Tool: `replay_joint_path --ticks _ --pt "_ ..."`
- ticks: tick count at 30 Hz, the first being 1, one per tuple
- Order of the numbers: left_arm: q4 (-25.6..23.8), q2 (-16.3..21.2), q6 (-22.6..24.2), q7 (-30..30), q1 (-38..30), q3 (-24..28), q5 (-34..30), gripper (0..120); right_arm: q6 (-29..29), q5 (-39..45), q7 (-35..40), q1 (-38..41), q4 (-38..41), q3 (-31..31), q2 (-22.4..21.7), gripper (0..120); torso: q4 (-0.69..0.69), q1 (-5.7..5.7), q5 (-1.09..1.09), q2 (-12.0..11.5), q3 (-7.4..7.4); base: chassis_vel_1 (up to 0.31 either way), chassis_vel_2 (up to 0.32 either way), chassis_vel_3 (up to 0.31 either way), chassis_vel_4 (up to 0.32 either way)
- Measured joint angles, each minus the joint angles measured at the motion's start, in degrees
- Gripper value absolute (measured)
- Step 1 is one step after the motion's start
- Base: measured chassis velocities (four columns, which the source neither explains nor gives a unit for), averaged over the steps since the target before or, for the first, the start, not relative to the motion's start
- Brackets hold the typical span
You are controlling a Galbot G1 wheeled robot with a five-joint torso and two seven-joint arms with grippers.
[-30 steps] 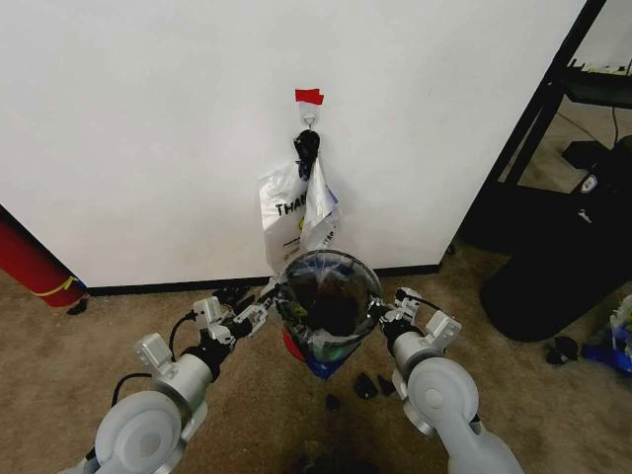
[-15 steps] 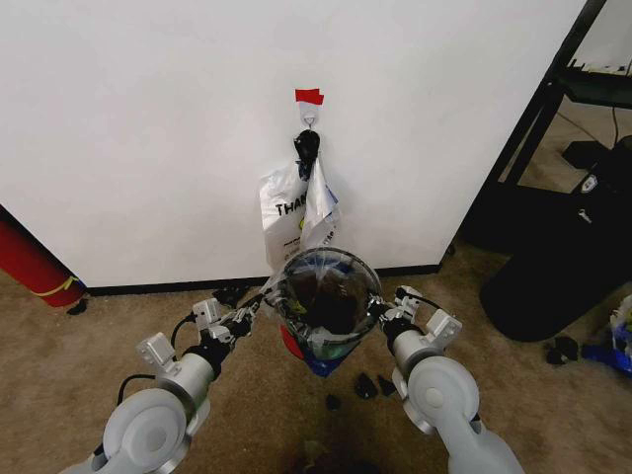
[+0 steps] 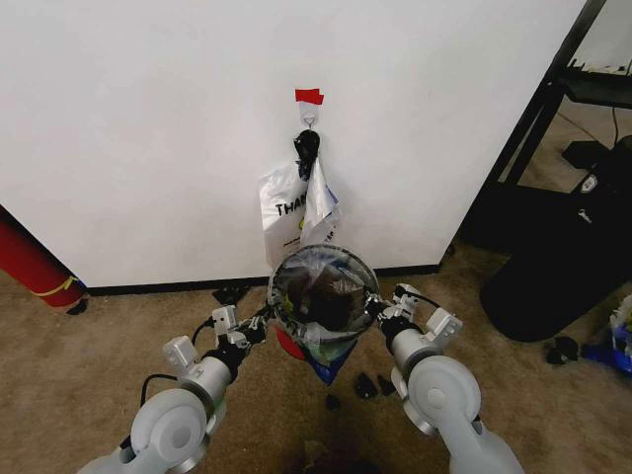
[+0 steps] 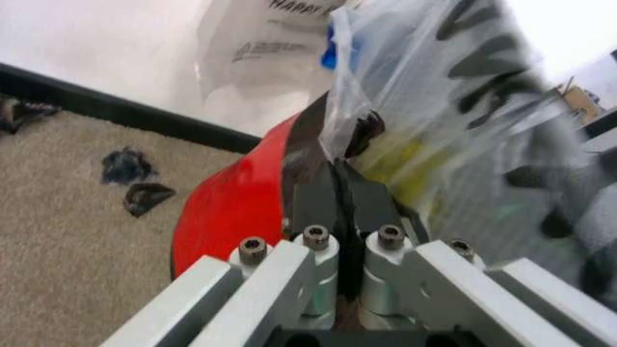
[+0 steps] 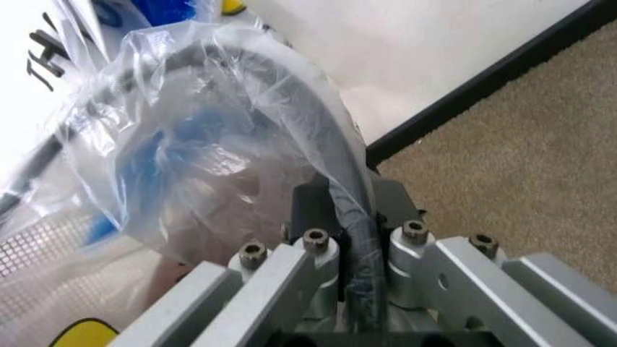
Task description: Pick up the garbage bag from the wall and place it over the trash bin.
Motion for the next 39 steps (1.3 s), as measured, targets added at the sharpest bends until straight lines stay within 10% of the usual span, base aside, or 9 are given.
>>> replay_joint_path --ticks 19,30,39 --pt "-5.4 3.17 1.88 1.71 6.94 -11.74 5.11 56 -0.01 0.65 0.29 0.6 -2.04 1.39 -0.63 1 0.0 0.0 -0.01 0.0 0.0 0.0 0.0 0.0 0.0" --pt "-2.41 -3.23 -18.53 5.2 16.52 -20.28 36.67 97 -0.95 -0.54 0.34 1.06 -4.0 -1.44 0.41 1 0.0 0.0 0.0 0.0 0.0 0.0 0.0 0.0 0.0" --pt "-0.44 -13.6 -29.19 10.66 25.04 -29.5 46.22 100 -0.94 -3.27 -0.97 2.44 -5.88 -4.11 1.86 1 0.01 0.0 0.0 0.02 -0.01 0.0 0.0 0.0 0.0"
